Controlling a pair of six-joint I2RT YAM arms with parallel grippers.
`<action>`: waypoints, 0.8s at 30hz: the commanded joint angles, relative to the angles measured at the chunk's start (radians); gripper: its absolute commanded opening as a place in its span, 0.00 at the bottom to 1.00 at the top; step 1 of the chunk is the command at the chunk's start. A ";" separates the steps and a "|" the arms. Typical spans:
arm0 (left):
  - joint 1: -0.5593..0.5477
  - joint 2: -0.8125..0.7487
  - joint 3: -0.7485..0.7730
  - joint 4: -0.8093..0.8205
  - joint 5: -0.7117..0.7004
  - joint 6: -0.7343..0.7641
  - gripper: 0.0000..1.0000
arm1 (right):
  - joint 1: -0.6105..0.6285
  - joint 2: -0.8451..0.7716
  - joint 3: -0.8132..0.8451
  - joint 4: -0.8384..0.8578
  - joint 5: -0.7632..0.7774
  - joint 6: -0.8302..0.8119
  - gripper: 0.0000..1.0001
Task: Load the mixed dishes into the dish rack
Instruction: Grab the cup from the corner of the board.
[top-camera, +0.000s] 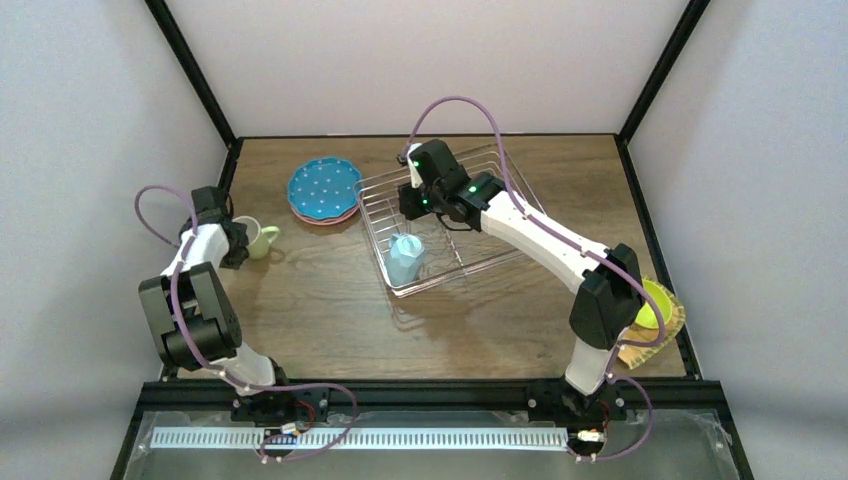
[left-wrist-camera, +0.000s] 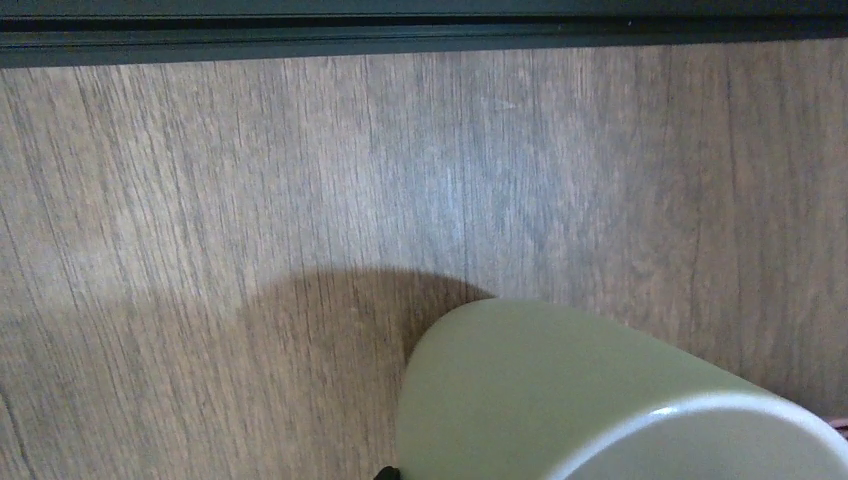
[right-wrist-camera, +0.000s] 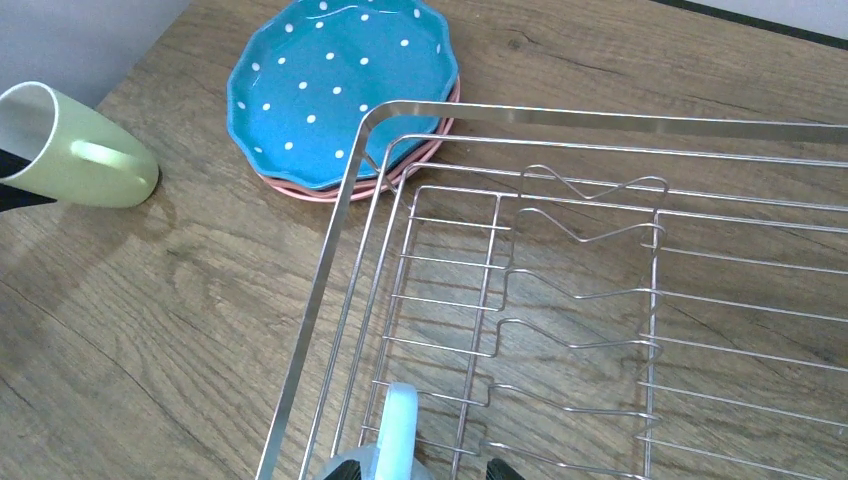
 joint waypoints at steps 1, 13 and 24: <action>0.002 0.028 -0.017 0.017 0.029 0.005 0.30 | -0.003 0.006 0.013 -0.018 0.019 -0.013 0.71; 0.002 -0.085 -0.059 -0.013 0.023 -0.012 0.03 | -0.002 -0.014 0.016 -0.035 0.022 -0.006 0.71; 0.002 -0.470 -0.208 0.237 0.239 -0.085 0.03 | -0.003 -0.016 0.155 -0.055 -0.071 0.045 0.71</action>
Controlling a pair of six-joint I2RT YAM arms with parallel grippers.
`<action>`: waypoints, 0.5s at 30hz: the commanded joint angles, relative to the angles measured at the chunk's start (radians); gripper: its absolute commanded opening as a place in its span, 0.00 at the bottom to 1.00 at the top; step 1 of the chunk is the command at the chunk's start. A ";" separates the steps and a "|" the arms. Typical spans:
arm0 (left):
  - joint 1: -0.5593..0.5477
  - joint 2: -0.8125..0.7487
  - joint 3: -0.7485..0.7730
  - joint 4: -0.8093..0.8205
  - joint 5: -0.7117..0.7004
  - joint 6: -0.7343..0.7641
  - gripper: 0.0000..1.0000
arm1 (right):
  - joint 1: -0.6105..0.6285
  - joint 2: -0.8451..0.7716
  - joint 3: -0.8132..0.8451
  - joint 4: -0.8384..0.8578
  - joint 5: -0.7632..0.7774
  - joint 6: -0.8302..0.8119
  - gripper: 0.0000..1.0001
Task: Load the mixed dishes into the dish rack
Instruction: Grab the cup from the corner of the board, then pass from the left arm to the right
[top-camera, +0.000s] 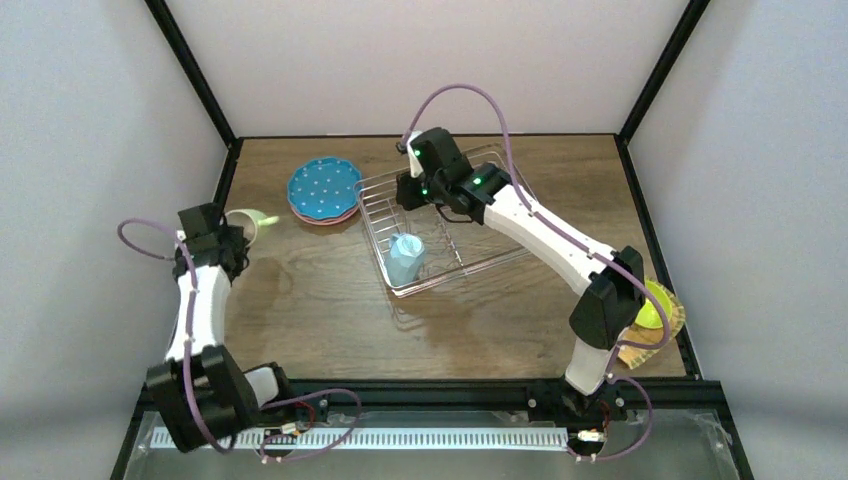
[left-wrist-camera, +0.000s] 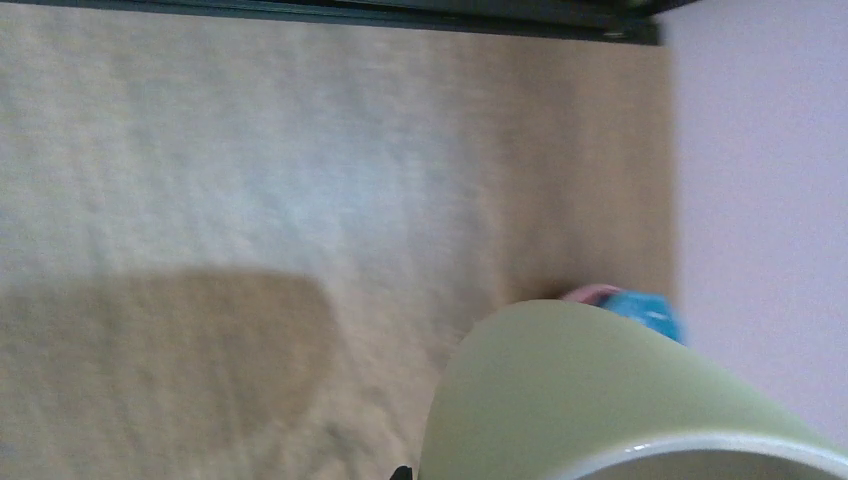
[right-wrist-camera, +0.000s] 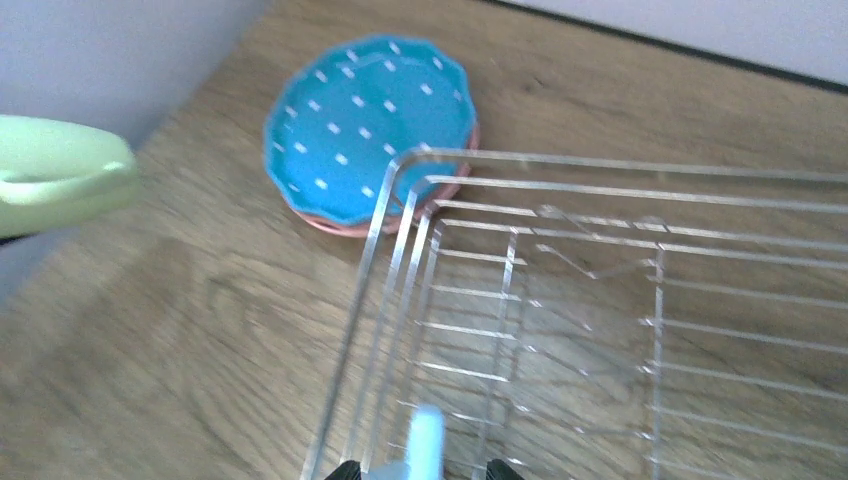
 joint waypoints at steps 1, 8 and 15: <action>0.000 -0.146 -0.046 0.235 0.165 -0.062 0.03 | -0.003 -0.011 0.109 -0.002 -0.107 0.057 0.71; -0.057 -0.240 -0.094 0.473 0.332 -0.054 0.03 | -0.002 0.004 0.150 0.076 -0.406 0.211 0.72; -0.164 -0.280 -0.105 0.644 0.401 -0.021 0.03 | -0.002 0.036 0.129 0.203 -0.647 0.336 0.74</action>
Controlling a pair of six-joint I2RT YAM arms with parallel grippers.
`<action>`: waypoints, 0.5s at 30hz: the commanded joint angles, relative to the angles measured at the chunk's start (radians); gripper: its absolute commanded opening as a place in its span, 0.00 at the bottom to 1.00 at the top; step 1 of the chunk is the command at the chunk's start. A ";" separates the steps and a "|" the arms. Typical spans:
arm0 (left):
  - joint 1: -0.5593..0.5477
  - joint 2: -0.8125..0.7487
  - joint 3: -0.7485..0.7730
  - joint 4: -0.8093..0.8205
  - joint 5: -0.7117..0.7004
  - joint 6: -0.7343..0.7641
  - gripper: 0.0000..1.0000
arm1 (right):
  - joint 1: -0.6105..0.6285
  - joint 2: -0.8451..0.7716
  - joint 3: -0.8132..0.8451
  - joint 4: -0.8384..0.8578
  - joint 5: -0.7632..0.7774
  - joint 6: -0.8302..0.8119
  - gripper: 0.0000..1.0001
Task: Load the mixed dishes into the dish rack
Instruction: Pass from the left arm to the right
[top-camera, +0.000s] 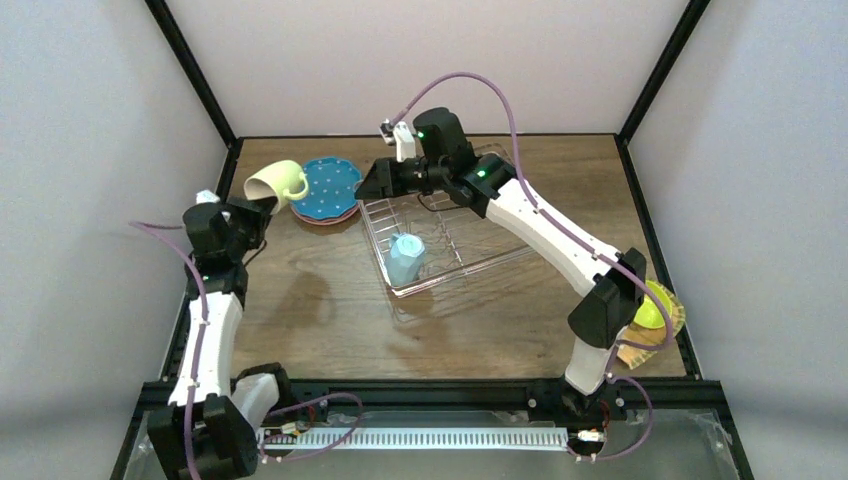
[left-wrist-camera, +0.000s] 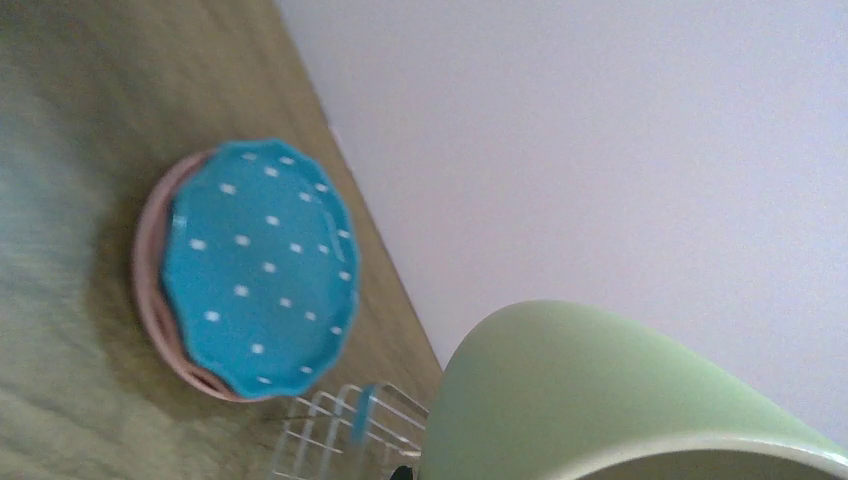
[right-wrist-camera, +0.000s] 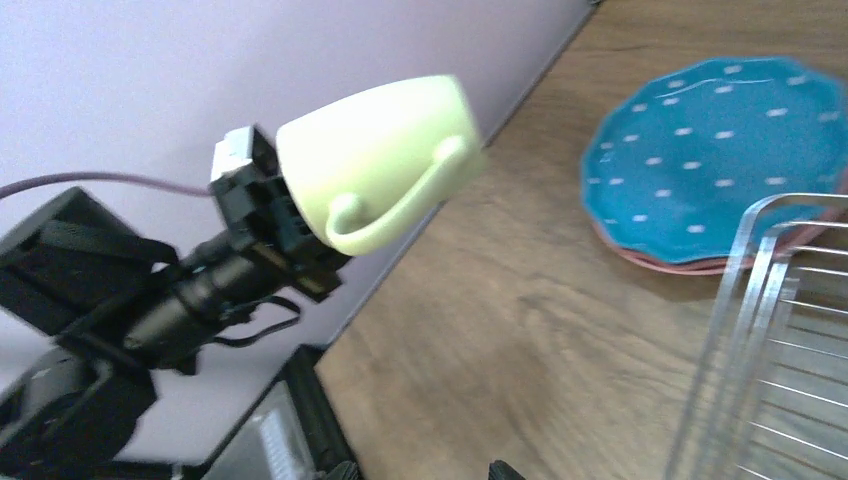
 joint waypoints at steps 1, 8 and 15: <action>-0.074 -0.032 0.027 0.217 0.085 0.034 0.03 | -0.002 0.035 -0.013 0.113 -0.226 0.121 0.74; -0.208 -0.005 0.059 0.292 0.099 0.071 0.03 | -0.002 0.050 -0.022 0.158 -0.283 0.173 0.75; -0.288 0.012 0.077 0.328 0.106 0.082 0.03 | -0.001 0.034 -0.038 0.175 -0.277 0.191 0.75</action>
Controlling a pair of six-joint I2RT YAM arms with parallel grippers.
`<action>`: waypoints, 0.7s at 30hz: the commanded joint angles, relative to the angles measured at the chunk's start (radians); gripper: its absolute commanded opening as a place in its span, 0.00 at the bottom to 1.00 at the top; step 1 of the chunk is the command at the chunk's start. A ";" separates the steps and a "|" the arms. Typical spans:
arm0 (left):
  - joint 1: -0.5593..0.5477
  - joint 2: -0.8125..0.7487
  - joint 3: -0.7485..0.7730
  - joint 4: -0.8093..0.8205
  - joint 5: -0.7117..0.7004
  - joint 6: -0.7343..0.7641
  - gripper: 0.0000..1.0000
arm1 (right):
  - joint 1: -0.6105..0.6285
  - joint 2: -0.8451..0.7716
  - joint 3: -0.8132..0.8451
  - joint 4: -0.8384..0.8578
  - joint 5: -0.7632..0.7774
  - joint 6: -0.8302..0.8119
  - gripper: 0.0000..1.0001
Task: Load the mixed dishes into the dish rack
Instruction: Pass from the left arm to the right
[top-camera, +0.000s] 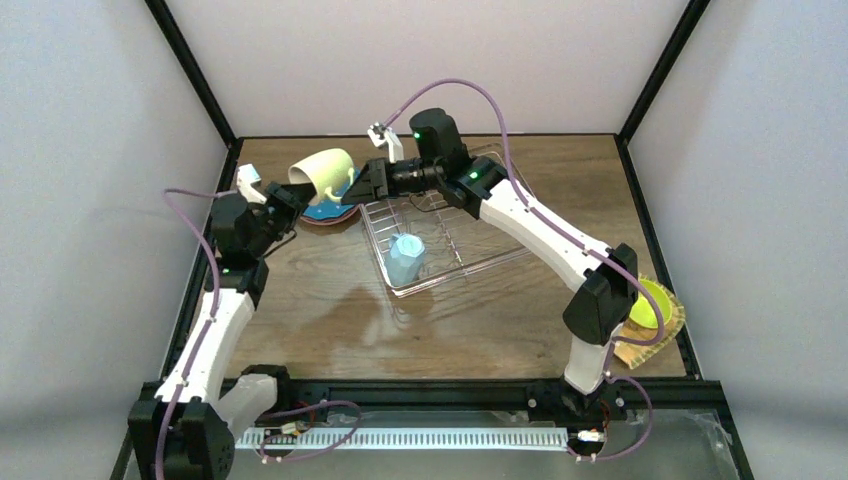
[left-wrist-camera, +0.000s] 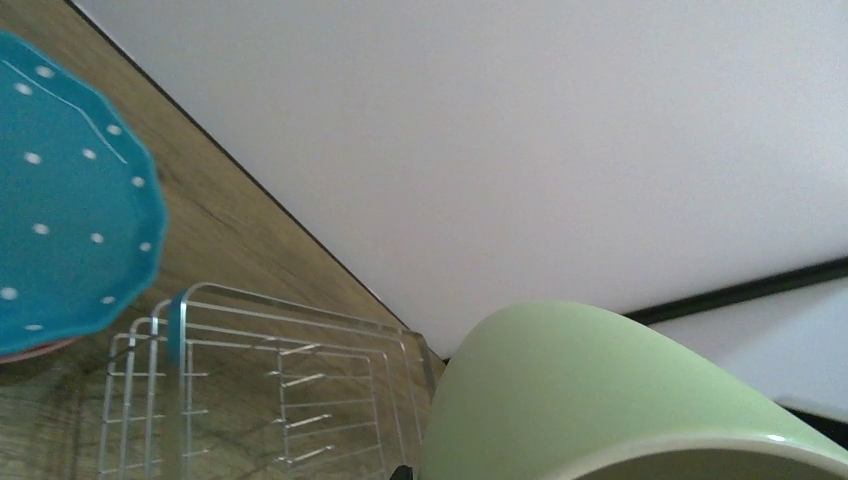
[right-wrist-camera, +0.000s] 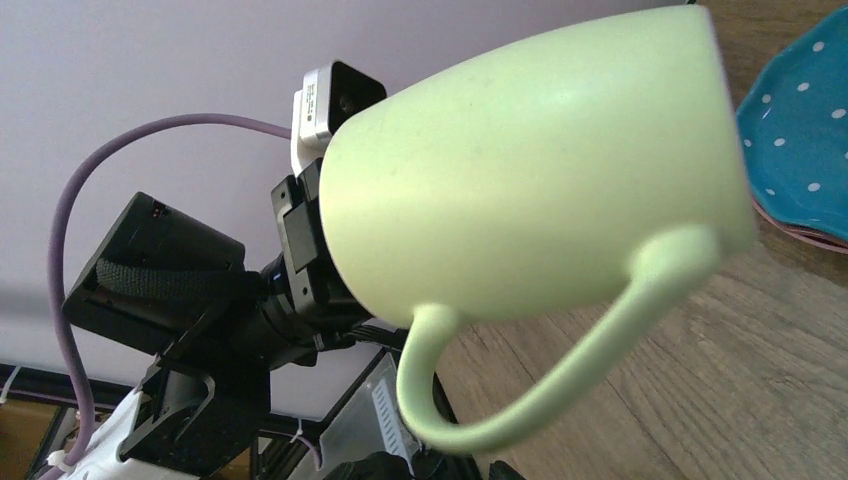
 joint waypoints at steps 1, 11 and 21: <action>-0.033 -0.003 0.051 0.126 0.025 0.014 0.03 | -0.002 -0.005 -0.022 0.029 -0.015 0.028 0.75; -0.038 -0.030 0.054 0.122 0.084 0.022 0.03 | -0.008 -0.015 -0.043 0.055 -0.008 0.047 0.75; -0.038 -0.029 0.046 0.139 0.157 0.018 0.03 | -0.010 -0.014 -0.042 0.076 -0.035 0.067 0.75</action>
